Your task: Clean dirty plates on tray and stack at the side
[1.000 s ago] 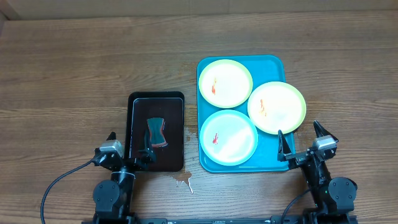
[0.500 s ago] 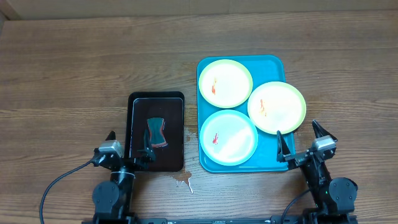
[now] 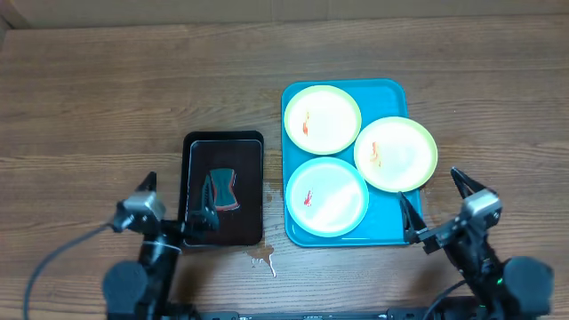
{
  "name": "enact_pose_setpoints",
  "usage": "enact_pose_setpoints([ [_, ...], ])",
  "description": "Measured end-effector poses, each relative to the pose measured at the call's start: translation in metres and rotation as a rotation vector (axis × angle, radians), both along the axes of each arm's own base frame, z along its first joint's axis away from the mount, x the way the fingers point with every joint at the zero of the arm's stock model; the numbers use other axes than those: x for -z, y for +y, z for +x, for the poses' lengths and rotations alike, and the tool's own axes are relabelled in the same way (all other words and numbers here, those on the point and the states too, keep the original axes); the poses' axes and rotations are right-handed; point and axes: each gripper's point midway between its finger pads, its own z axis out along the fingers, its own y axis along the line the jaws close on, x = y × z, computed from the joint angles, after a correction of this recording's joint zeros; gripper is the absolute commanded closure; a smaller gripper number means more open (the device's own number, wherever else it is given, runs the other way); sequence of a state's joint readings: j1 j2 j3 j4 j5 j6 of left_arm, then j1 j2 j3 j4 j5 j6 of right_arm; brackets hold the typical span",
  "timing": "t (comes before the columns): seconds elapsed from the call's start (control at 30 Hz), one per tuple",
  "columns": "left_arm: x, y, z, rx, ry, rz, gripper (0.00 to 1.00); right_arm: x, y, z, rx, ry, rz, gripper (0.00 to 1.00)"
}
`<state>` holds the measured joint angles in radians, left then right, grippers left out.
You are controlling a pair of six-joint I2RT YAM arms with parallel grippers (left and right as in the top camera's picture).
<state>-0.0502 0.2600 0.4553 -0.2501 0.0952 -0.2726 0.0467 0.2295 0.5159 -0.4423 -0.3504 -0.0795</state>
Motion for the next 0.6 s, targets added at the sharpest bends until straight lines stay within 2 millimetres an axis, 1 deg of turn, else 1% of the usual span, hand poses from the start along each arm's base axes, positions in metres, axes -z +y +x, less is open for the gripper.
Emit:
enact_pose_setpoints([
  [0.1, -0.026, -0.005, 0.006, 0.028, 0.126, 0.022, 0.0, -0.01, 0.001, 0.006, -0.001, 0.178, -0.007, 0.0],
  [0.17, -0.036, -0.009, 0.01, 0.051, 0.226, 0.027, 0.0, -0.014, 0.003, 0.012, -0.014, 0.292, -0.008, 0.0],
  [0.27, -0.047, -0.017, 0.017, 0.1, 0.368, 0.03, 0.0, -0.023, 0.008, 0.028, -0.037, 0.431, -0.006, 0.0],
  [0.33, -0.05, -0.024, 0.021, 0.142, 0.456, 0.024, 0.0, -0.021, 0.01, 0.038, -0.042, 0.507, 0.011, 0.0],
  [0.43, -0.048, -0.031, 0.028, 0.184, 0.557, 0.01, 0.0, -0.006, 0.016, 0.053, -0.052, 0.639, 0.071, 0.0],
  [0.5, -0.042, -0.036, 0.03, 0.207, 0.612, -0.001, 0.0, 0.011, 0.021, 0.057, -0.061, 0.738, 0.113, 0.0],
  [0.6, -0.027, -0.042, 0.03, 0.246, 0.693, -0.023, 0.0, 0.041, 0.029, 0.058, -0.07, 0.905, 0.146, 0.0],
])
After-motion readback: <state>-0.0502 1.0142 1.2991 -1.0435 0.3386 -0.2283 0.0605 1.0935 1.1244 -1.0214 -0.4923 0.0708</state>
